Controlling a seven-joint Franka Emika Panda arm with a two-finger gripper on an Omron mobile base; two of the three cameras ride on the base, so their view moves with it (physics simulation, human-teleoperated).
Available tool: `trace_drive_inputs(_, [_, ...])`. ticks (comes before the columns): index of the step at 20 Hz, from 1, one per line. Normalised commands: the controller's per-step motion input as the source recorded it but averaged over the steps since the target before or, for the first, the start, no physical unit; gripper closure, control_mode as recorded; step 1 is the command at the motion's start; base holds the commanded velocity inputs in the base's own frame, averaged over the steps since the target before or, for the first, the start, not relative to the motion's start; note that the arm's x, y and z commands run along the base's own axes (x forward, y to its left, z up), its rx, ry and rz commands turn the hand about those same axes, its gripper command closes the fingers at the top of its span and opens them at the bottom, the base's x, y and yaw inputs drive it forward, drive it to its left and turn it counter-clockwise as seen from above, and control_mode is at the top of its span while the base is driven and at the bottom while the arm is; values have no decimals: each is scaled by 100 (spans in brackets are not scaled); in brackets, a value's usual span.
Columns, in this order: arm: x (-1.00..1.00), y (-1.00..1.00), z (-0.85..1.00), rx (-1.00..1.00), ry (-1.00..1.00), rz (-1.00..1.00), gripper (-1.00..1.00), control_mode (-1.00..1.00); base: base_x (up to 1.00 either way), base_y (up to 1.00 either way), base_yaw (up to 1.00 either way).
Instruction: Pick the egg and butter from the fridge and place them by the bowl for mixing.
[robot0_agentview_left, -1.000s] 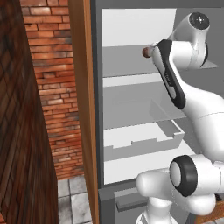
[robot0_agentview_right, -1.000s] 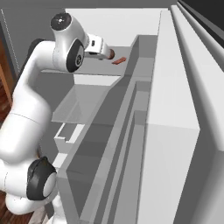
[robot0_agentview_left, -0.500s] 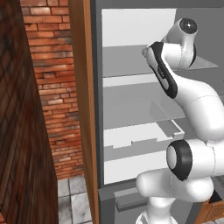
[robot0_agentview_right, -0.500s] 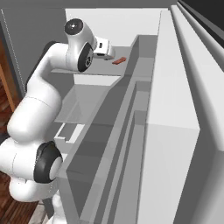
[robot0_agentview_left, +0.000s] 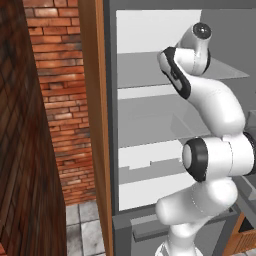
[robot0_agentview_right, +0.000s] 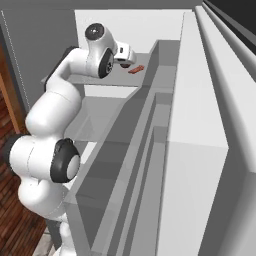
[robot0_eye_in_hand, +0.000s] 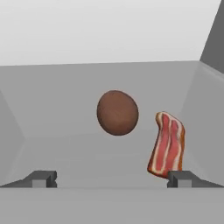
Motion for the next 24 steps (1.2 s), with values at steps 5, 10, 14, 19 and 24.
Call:
trace_drive_inputs(5, [43,-3,-2,0,1,3,-100,-100,0,0,0])
trace_drive_inputs(10, [32,-4,-7,0,0,5,-100,-100,0,0,0])
trace_drive_inputs(14, [49,-6,-9,0,0,2,-100,-100,0,0,0])
trace_drive_inputs(19, [52,-6,-12,0,3,0,-100,-100,0,0,0])
trace_drive_inputs(24, [29,-2,-7,0,2,0,-100,-100,0,0,0])
